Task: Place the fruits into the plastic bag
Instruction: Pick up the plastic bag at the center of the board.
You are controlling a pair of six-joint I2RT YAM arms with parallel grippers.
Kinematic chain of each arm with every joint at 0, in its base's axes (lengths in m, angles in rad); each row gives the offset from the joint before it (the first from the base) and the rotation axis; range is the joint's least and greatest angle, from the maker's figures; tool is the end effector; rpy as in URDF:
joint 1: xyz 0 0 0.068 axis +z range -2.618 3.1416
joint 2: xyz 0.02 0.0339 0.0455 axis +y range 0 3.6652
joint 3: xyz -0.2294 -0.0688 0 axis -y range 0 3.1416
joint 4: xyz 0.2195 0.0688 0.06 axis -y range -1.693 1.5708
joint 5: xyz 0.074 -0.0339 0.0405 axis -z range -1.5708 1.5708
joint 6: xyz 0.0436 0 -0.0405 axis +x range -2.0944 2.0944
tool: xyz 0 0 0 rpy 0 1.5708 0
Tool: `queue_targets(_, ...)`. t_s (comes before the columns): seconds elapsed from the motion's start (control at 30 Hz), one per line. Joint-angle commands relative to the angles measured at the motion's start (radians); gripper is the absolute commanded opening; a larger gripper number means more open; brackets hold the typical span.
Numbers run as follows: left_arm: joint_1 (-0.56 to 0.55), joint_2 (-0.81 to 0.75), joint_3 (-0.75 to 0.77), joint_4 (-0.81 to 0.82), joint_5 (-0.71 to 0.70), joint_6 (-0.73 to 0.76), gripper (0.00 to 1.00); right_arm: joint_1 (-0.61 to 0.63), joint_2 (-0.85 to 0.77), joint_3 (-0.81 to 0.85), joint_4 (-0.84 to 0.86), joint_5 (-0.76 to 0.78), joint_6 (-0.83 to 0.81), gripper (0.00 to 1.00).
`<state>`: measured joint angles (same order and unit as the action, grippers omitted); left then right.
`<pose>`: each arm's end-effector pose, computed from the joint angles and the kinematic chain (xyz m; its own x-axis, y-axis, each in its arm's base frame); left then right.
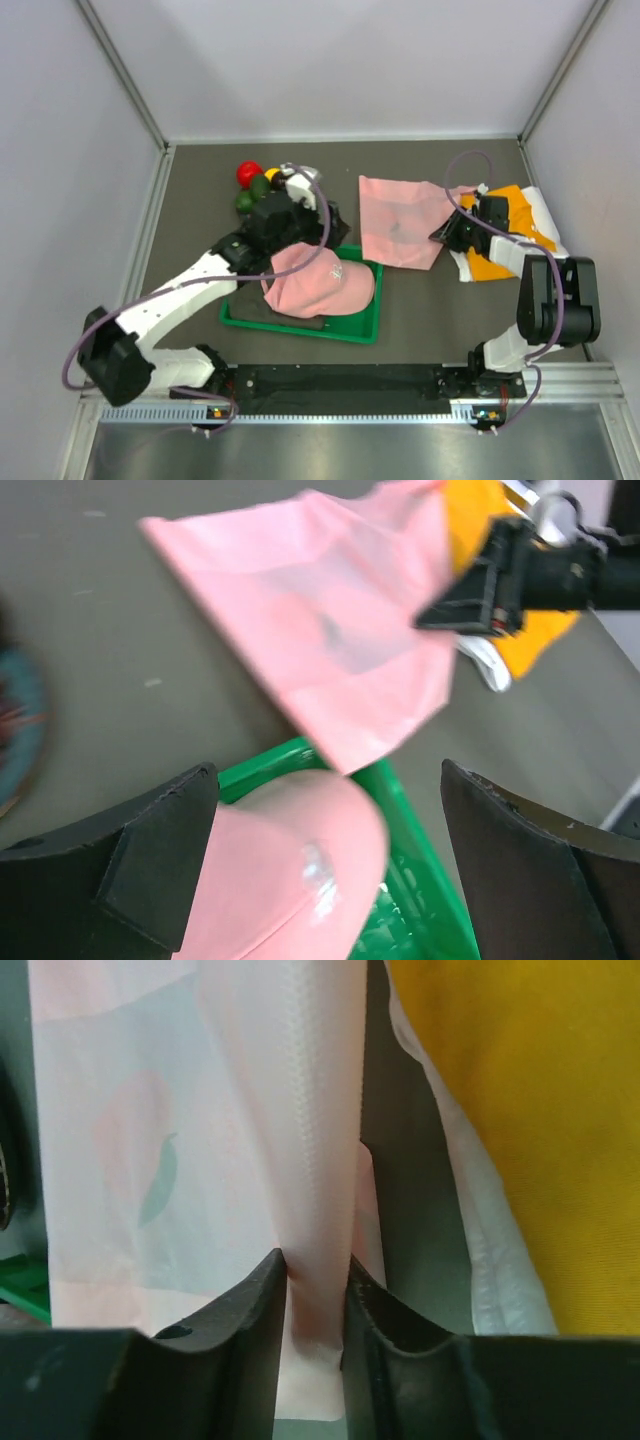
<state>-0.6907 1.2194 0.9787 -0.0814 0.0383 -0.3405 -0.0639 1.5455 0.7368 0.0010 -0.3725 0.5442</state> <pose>0.2148 -0.1797 0.2976 -0.4519 -0.0594 -0.8901 0.5450 0.7716 -0.3282 0.2888 -0.0026 0.1426 -0.7162 0.5290 -0.4551 0.2095 0.7851 0.5829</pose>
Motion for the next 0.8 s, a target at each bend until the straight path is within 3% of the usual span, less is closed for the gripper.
queue_targets(0.0,-0.15,0.172,0.089,0.224,0.015,-0.005,0.97,0.01,-0.07,0.055,0.002,-0.051,0.0,0.25)
queue_targets(0.17,-0.275,0.394,0.193,0.304,0.02,0.073,0.98,0.059,-0.169,0.036,-0.062,-0.023,0.022,0.23)
queue_targets(0.27,-0.297,0.463,0.201,0.379,0.032,0.086,0.98,0.084,-0.228,0.021,-0.07,-0.043,0.057,0.19)
queue_targets(0.77,-0.317,0.594,0.198,0.56,-0.024,0.09,0.99,0.142,-0.387,0.01,-0.154,-0.017,0.08,0.17)
